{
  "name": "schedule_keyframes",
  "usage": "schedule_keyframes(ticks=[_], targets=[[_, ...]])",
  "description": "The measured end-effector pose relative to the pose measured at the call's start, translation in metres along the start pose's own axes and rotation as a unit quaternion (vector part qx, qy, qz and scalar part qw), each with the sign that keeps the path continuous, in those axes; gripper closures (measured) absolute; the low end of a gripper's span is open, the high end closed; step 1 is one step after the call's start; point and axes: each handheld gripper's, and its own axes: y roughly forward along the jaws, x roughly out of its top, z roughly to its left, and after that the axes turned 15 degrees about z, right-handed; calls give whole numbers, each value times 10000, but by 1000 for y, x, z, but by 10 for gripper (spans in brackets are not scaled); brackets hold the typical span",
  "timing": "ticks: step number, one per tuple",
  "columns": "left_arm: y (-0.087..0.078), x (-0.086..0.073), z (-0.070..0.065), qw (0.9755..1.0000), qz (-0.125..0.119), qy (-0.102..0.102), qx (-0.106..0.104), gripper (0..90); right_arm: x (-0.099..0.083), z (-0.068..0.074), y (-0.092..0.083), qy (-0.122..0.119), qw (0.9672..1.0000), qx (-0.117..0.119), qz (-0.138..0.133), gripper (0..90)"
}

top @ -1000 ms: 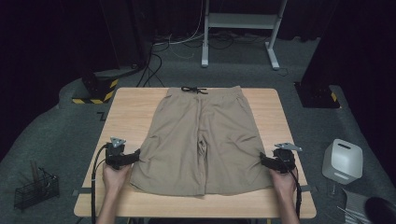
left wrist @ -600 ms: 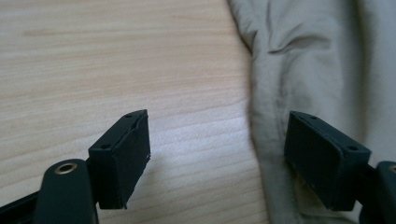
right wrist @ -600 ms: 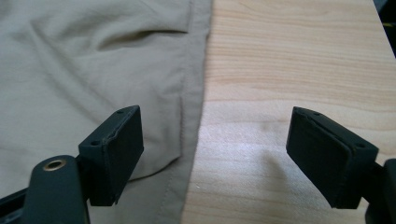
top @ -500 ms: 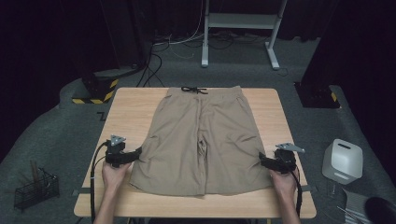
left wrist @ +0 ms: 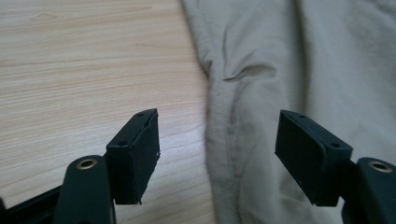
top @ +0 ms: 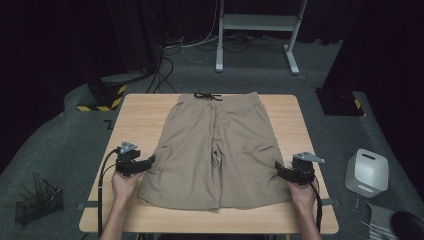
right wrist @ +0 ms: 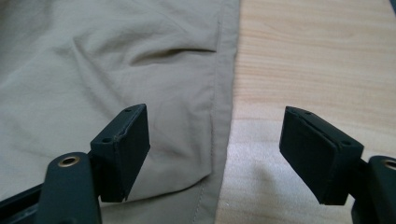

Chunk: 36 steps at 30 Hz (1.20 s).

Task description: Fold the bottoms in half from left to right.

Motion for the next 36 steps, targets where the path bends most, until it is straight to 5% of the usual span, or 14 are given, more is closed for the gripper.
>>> schedule_keyframes(ticks=[5,13,16,22,25,34,36], targets=[[-2,1,-2,9998,-172,14,23,302,3,4,0,-74,10000,8,-30,262],[-7,11,-14,9982,-365,434,173,268,10,12,0,-231,9997,17,-50,271],[-4,21,-22,9985,-159,522,90,287,13,14,0,-236,9997,56,-29,262],[-3,31,-32,9978,-207,619,-102,292,16,14,0,-284,9995,126,-2,267],[1,38,-37,9972,-67,650,-375,304,18,14,1,-349,9991,250,10,315],[10,48,-48,9962,20,802,-343,302,29,25,0,-622,9973,388,-96,391],[15,53,-51,9959,191,805,-352,285,36,29,2,-634,9965,526,-132,421]])
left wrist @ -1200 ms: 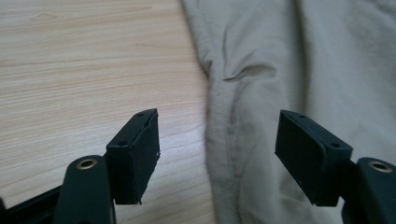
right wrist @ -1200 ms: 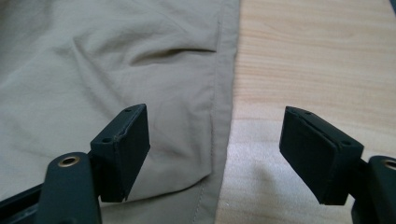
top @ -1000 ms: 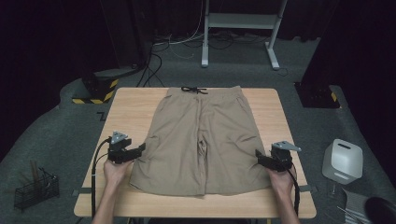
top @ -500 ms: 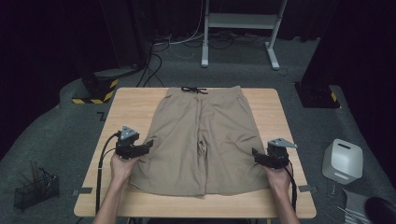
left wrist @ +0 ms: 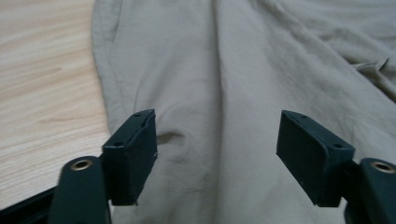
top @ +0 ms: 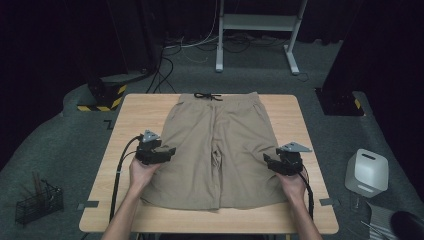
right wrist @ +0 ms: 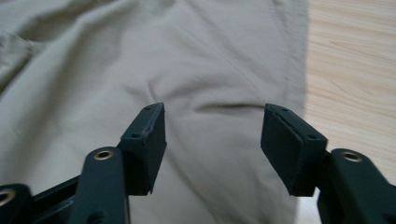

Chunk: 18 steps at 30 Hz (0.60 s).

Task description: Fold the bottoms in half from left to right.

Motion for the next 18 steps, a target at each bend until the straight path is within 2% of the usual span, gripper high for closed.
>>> schedule_keyframes(ticks=[3,7,12,14,18], targets=[[5,6,-1,10000,81,-20,-46,282,8,3,6,-68,9999,115,25,455],[10,11,-2,9999,129,29,-24,271,14,7,12,-162,9998,128,47,479],[29,26,-8,9995,327,44,-22,253,30,13,30,-280,9993,188,167,505],[34,31,-11,9994,335,31,-33,253,36,15,36,-291,9990,229,234,512],[44,42,-17,9997,248,58,47,260,47,17,45,-338,9988,140,317,508]])
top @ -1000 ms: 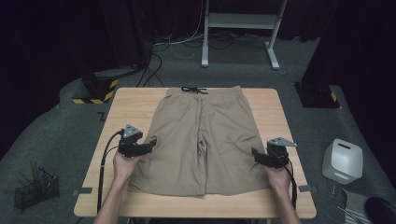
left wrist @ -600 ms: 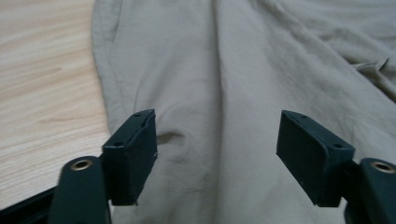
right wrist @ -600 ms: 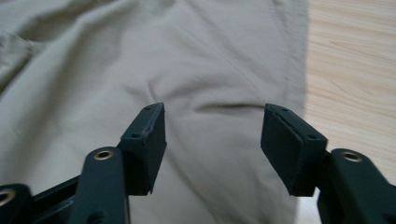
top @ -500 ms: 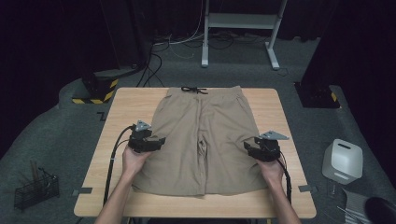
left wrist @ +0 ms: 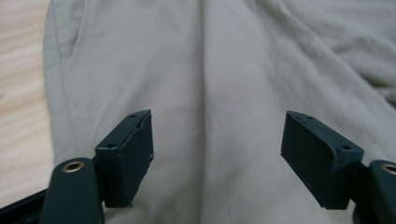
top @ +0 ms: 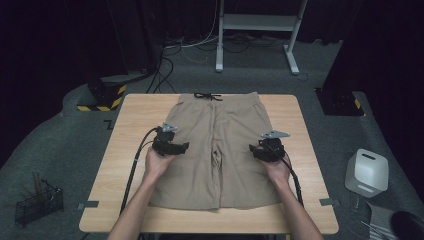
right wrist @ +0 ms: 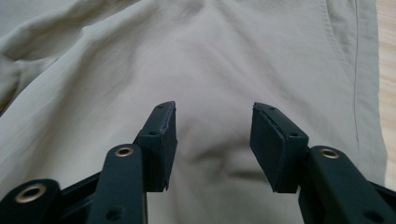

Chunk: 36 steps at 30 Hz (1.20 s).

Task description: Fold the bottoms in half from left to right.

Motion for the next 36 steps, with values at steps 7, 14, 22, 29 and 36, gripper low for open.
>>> schedule_keyframes(ticks=[7,14,22,29,36], targets=[[24,12,-8,9999,107,43,75,274,18,3,20,12,9999,-34,153,472],[42,9,-5,9993,338,-59,171,277,22,3,37,8,9995,-97,294,448],[48,5,-8,9994,154,0,297,261,19,5,43,-103,9992,-134,360,421],[48,-2,-10,9994,-67,-12,331,272,19,6,42,-83,9991,-161,393,422],[43,-11,-17,9995,-81,52,300,303,9,9,36,-97,9992,-151,358,423]])
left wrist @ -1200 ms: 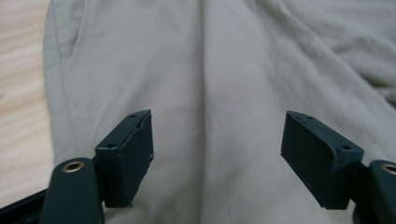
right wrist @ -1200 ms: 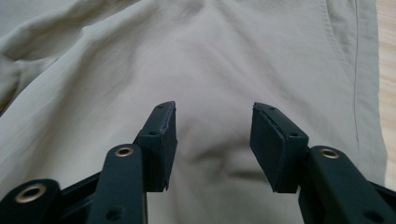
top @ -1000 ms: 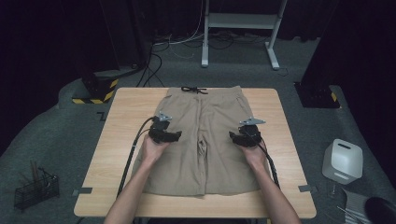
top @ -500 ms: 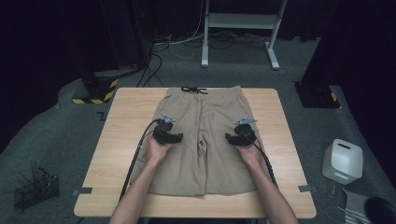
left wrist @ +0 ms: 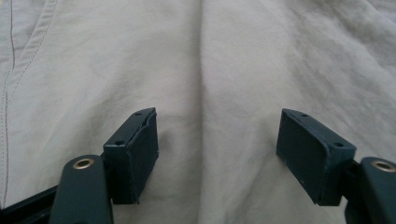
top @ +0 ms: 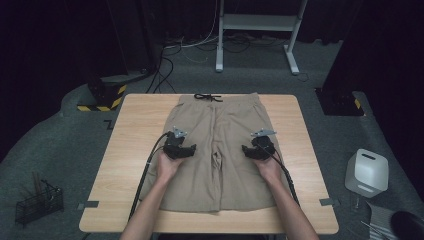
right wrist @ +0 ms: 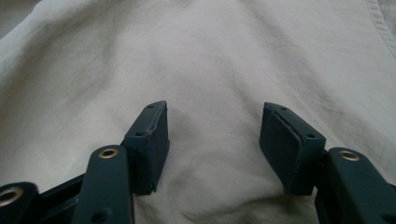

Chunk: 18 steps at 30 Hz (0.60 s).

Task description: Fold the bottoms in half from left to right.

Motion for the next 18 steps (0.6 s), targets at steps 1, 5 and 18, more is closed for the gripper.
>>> schedule_keyframes(ticks=[1,5,18], targets=[[-2,-2,-2,10000,1,18,-4,303,-2,1,-1,9,10000,-4,11,422],[-8,-11,-8,10000,-23,51,-22,314,-11,5,-8,-47,10000,19,37,423],[-37,-55,-35,9999,-56,78,-66,356,-63,32,-37,-183,9998,94,3,423]])
